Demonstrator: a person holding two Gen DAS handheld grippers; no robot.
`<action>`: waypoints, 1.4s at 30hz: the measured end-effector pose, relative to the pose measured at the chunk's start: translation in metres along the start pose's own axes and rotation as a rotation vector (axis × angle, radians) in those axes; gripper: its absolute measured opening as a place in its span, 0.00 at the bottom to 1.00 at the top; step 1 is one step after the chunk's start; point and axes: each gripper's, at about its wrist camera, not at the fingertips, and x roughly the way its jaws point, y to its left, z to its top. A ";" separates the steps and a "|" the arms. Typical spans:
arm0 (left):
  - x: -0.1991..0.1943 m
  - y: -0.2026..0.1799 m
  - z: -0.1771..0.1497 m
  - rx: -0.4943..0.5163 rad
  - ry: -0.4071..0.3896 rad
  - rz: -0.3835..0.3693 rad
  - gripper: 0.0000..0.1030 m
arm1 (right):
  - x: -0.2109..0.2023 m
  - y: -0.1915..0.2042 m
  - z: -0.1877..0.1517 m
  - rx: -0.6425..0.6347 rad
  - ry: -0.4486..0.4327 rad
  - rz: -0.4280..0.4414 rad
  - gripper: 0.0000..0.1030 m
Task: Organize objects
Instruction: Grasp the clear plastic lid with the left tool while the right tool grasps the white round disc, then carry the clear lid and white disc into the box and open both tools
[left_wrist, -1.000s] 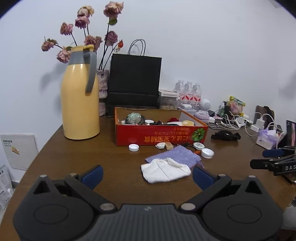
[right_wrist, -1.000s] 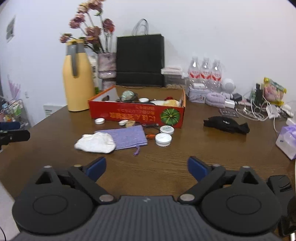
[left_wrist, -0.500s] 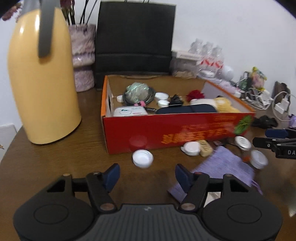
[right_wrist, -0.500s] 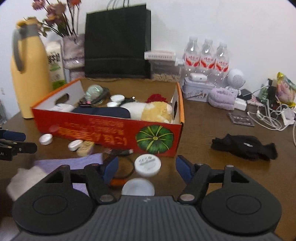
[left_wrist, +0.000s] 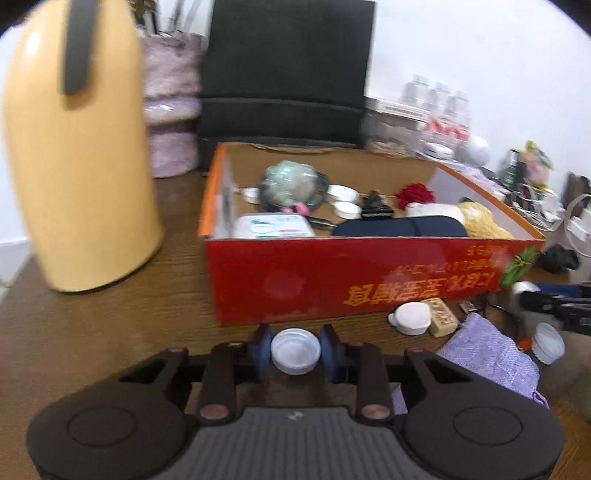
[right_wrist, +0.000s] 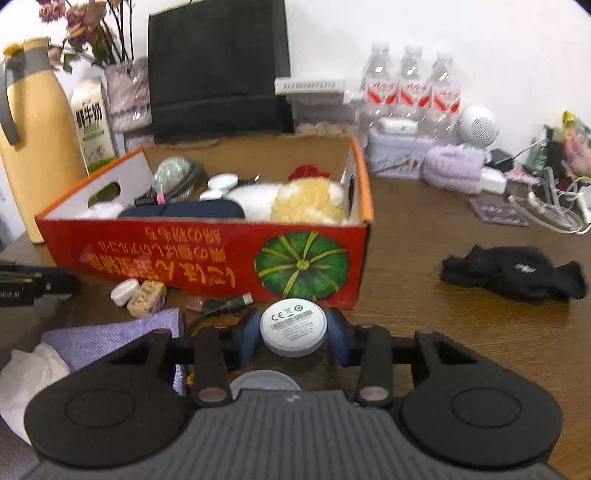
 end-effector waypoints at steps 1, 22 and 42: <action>-0.011 -0.002 -0.002 -0.003 -0.018 0.018 0.26 | -0.016 0.002 -0.002 -0.011 -0.032 -0.013 0.39; -0.269 -0.071 -0.101 -0.048 -0.233 -0.144 0.26 | -0.253 0.036 -0.109 -0.058 -0.111 0.094 0.39; -0.223 -0.056 -0.032 0.032 -0.289 -0.162 0.26 | -0.224 0.010 -0.045 0.081 -0.235 0.225 0.39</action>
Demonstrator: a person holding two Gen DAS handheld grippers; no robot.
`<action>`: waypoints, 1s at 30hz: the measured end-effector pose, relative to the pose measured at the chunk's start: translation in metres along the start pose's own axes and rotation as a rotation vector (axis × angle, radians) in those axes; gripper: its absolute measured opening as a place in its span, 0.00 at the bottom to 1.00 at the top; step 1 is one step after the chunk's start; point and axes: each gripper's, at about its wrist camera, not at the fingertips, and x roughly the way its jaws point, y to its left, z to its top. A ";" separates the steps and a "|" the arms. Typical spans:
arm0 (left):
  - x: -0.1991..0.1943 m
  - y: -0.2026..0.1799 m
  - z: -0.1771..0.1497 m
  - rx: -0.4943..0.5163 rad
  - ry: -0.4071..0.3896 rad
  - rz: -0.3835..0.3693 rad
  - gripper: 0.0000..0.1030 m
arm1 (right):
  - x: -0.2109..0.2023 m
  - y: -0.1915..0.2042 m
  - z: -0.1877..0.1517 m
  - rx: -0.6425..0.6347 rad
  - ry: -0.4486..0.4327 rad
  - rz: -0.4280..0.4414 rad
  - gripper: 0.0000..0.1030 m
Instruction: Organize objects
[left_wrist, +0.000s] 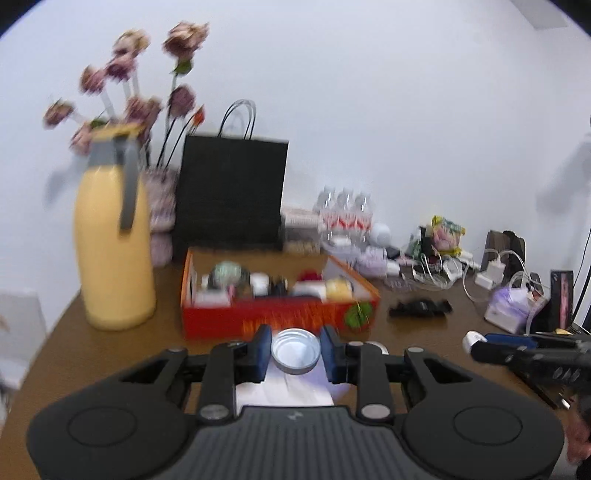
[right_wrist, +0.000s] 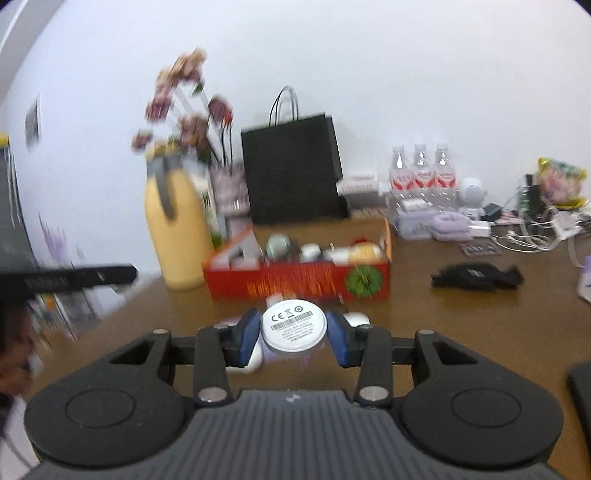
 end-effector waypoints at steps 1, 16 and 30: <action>0.016 0.005 0.014 0.008 0.000 -0.016 0.26 | 0.013 -0.008 0.016 0.004 -0.018 0.007 0.40; 0.382 0.073 0.080 -0.050 0.511 -0.009 0.26 | 0.407 -0.096 0.133 0.110 0.412 -0.077 0.40; 0.346 0.080 0.110 -0.036 0.428 0.029 0.60 | 0.395 -0.080 0.145 0.038 0.338 -0.091 0.77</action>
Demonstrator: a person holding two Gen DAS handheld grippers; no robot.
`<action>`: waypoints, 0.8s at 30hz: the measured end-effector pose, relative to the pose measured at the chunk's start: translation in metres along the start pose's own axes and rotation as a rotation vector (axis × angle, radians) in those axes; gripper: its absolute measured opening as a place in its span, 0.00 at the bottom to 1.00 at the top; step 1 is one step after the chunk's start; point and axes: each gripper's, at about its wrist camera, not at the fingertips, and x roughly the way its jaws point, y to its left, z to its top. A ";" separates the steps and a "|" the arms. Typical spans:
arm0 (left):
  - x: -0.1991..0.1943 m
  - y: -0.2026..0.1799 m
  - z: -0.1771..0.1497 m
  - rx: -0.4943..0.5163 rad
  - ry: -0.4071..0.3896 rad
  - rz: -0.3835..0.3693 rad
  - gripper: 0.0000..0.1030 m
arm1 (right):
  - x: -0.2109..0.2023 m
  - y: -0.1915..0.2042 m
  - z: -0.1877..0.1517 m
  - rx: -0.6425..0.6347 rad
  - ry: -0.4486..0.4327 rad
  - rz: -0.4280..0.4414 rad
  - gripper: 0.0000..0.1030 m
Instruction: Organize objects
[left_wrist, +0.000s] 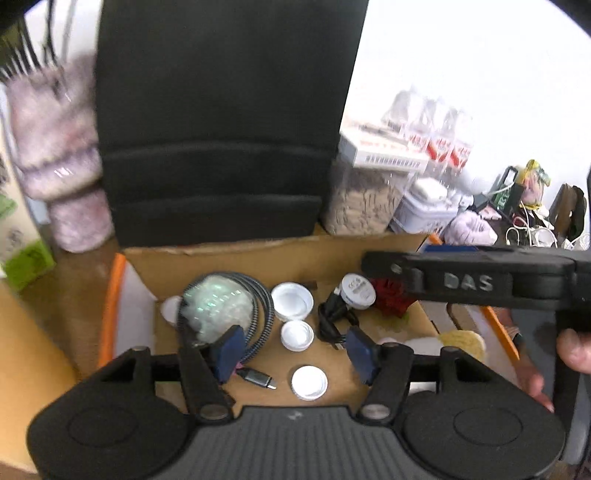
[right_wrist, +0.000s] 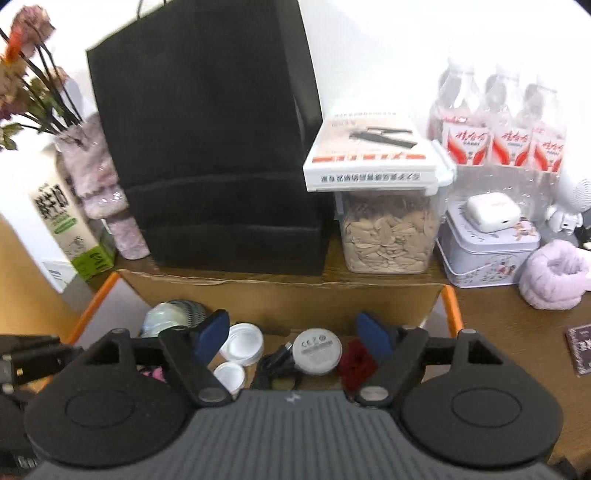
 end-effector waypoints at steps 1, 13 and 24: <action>-0.013 -0.003 -0.002 0.010 -0.019 0.009 0.61 | -0.014 -0.001 -0.003 -0.006 -0.007 0.008 0.77; -0.221 -0.063 -0.188 0.123 -0.340 -0.018 0.87 | -0.241 0.023 -0.171 -0.138 -0.226 0.081 1.00; -0.318 -0.051 -0.337 0.030 -0.309 0.154 0.92 | -0.353 0.045 -0.355 -0.176 -0.246 -0.034 1.00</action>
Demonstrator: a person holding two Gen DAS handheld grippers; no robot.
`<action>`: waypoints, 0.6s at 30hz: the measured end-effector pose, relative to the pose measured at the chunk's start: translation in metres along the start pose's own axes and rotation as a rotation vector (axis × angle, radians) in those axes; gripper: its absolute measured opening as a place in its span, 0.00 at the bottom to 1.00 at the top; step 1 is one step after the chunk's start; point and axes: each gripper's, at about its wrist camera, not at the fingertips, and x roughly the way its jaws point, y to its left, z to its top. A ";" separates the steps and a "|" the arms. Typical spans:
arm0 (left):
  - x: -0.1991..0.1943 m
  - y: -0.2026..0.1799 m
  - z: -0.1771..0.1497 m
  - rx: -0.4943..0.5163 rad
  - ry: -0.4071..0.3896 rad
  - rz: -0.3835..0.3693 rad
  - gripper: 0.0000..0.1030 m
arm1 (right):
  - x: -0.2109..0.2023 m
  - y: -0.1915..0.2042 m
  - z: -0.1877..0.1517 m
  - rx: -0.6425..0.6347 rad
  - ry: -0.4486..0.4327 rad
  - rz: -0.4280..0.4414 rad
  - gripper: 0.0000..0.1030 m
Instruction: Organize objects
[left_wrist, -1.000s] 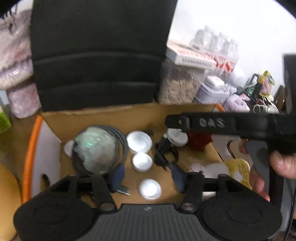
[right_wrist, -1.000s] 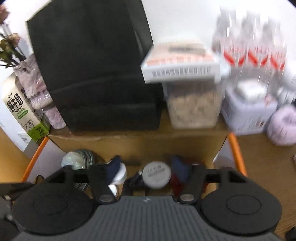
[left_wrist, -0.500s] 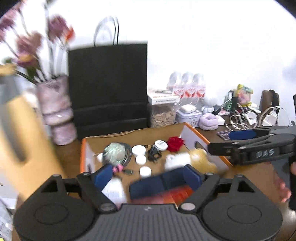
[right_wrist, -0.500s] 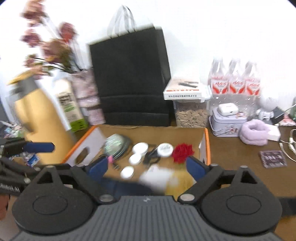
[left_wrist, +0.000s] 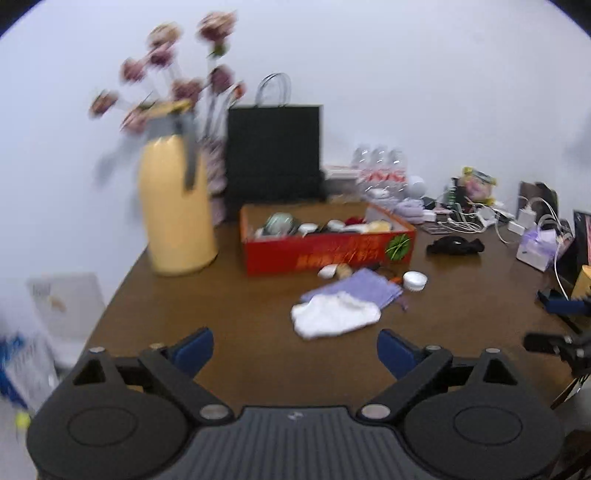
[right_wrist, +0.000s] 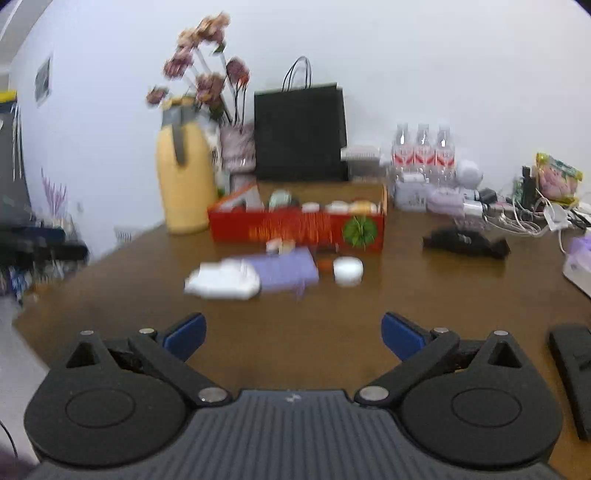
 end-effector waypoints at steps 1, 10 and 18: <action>-0.001 0.001 -0.002 -0.013 -0.001 0.019 0.92 | -0.002 -0.001 -0.002 0.001 0.004 -0.044 1.00; 0.010 -0.018 -0.006 0.000 -0.014 -0.042 0.92 | 0.004 0.003 0.018 0.021 -0.054 -0.107 1.00; 0.076 -0.014 0.004 0.029 0.041 -0.071 0.88 | 0.054 0.004 0.021 -0.015 0.011 -0.095 0.97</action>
